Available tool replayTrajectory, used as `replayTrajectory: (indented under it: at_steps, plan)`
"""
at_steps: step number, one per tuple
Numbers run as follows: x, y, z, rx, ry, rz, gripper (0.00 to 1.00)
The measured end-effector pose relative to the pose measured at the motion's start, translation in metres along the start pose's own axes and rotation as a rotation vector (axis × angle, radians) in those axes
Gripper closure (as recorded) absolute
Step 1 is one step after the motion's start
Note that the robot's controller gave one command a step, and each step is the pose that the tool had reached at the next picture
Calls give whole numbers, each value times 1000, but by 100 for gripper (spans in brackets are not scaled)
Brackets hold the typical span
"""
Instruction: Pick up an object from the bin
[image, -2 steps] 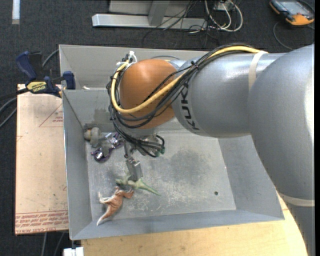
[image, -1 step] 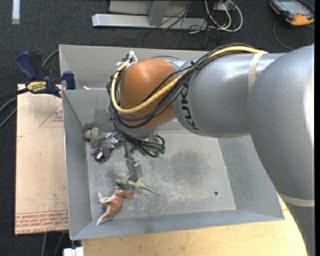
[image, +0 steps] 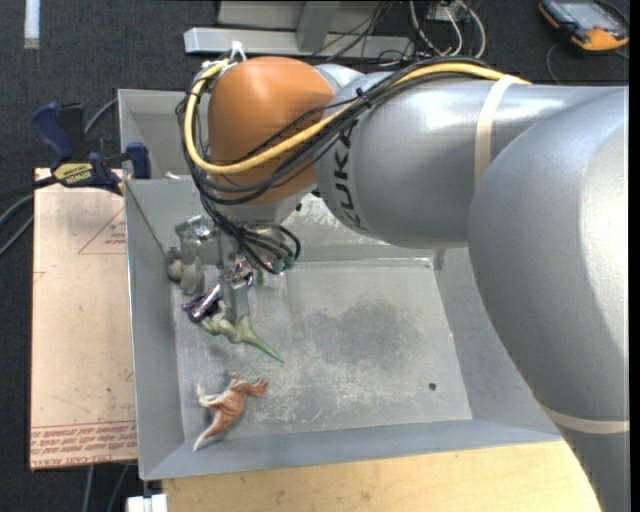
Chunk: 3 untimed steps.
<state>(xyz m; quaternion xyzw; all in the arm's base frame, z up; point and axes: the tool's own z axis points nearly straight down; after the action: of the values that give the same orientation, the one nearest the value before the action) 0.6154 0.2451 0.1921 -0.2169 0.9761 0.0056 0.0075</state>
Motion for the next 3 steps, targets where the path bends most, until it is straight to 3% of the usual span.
replayTrajectory:
  at_steps: [1,2,3]
  plan:
    - [1,-24,-6,2,8,-123,0]
    - [30,10,57,-3,3,-439,0]
    - [-8,-17,73,-1,-5,-594,100]
